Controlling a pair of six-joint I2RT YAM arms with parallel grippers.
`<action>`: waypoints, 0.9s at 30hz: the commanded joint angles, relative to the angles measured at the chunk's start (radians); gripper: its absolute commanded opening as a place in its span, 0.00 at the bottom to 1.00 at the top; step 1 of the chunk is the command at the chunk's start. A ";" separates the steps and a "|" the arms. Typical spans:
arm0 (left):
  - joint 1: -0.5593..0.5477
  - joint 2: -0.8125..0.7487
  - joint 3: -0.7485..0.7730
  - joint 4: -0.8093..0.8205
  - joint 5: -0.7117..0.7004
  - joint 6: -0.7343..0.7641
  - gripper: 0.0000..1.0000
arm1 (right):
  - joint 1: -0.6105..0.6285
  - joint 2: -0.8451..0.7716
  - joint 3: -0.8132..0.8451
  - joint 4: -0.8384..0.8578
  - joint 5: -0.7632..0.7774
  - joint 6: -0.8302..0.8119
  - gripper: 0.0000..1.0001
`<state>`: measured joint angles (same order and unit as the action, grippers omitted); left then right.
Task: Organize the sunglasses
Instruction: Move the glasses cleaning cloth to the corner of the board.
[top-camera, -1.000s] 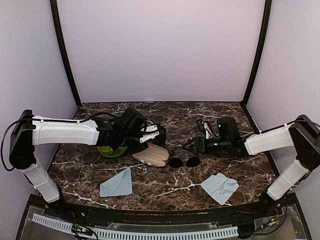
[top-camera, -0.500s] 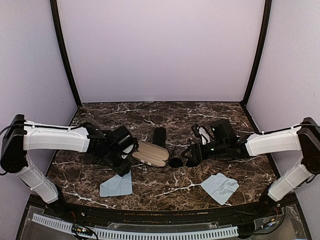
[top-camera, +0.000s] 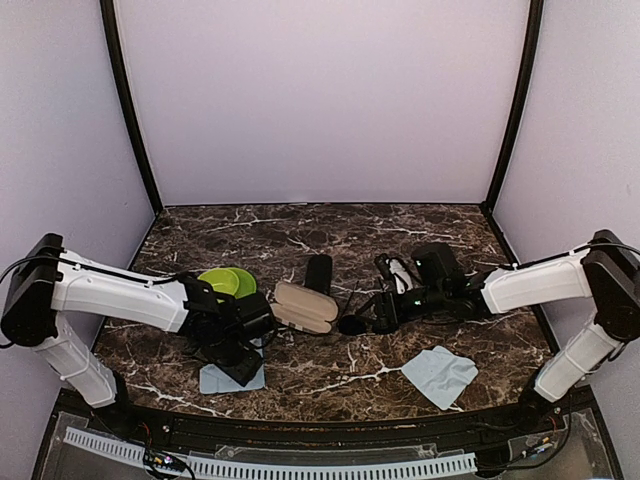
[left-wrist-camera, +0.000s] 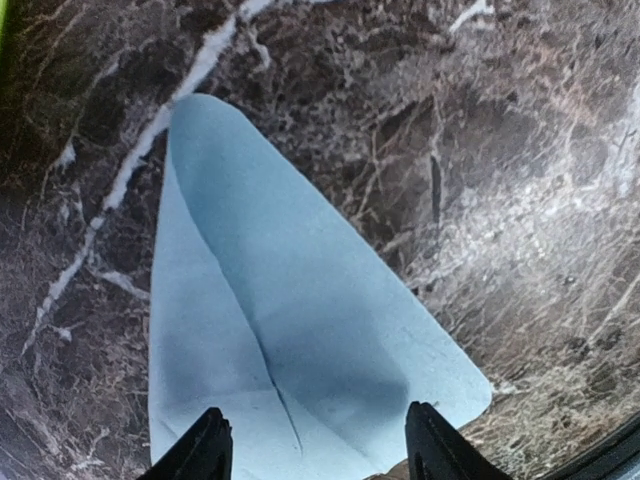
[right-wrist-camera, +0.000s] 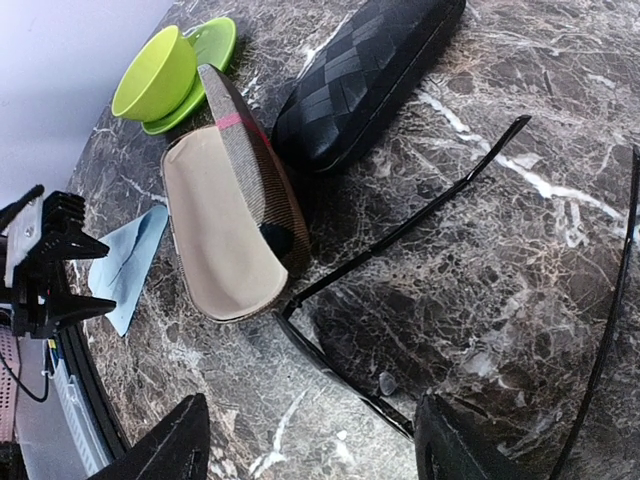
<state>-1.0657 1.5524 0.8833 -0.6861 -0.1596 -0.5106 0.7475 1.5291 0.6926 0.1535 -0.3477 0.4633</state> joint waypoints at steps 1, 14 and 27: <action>-0.053 0.081 0.030 -0.049 -0.081 -0.049 0.62 | 0.010 -0.006 0.007 0.042 -0.010 0.015 0.70; -0.201 0.296 0.268 0.054 0.038 0.104 0.62 | 0.010 -0.101 -0.013 -0.010 0.051 0.014 0.71; -0.239 0.428 0.513 0.047 0.065 0.351 0.62 | -0.042 -0.168 -0.053 -0.099 0.135 0.044 0.71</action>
<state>-1.2999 1.9900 1.3682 -0.6342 -0.0971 -0.2359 0.7162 1.3937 0.6514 0.0753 -0.2455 0.4984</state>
